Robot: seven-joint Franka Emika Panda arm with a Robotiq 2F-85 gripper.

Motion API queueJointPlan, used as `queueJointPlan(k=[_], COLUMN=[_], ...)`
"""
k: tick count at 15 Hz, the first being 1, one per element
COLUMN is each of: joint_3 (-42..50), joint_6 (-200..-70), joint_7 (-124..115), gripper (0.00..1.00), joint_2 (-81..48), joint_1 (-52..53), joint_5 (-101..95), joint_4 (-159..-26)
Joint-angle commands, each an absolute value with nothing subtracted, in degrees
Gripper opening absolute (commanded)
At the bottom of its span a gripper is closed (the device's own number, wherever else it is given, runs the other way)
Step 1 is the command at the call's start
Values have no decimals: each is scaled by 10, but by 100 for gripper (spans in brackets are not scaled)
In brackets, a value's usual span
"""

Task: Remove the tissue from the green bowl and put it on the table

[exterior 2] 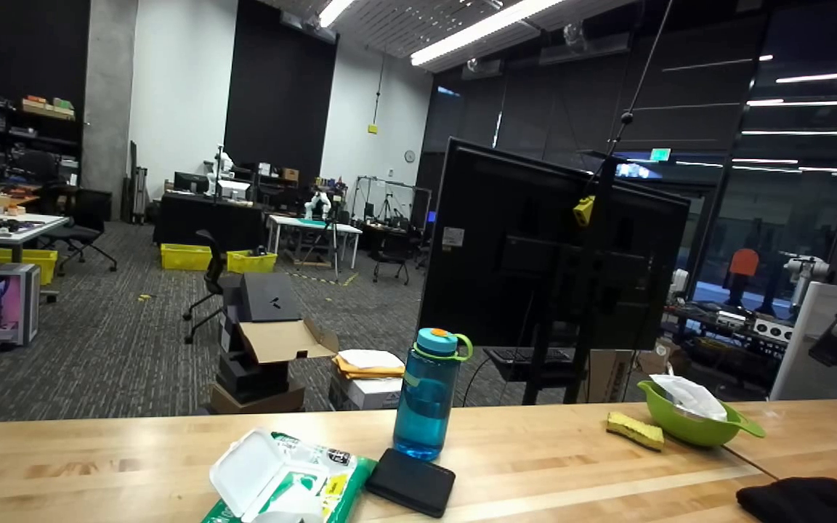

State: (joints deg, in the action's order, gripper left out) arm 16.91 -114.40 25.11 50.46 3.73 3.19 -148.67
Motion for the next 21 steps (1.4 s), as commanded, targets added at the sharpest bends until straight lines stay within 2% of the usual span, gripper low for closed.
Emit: queueJointPlan(k=[1,8,9,21], joint_3=[206,278,256,250], joint_6=[-1160,-1157,-1164,-1163], joint_7=[297,361,349,354], gripper=[100,100,100,100], joint_2=[443,305,351,335], joint_1=[27,25,6,-4], joint_5=[22,50,51,59], joint_4=[-1429,-1281,-1333,-1327])
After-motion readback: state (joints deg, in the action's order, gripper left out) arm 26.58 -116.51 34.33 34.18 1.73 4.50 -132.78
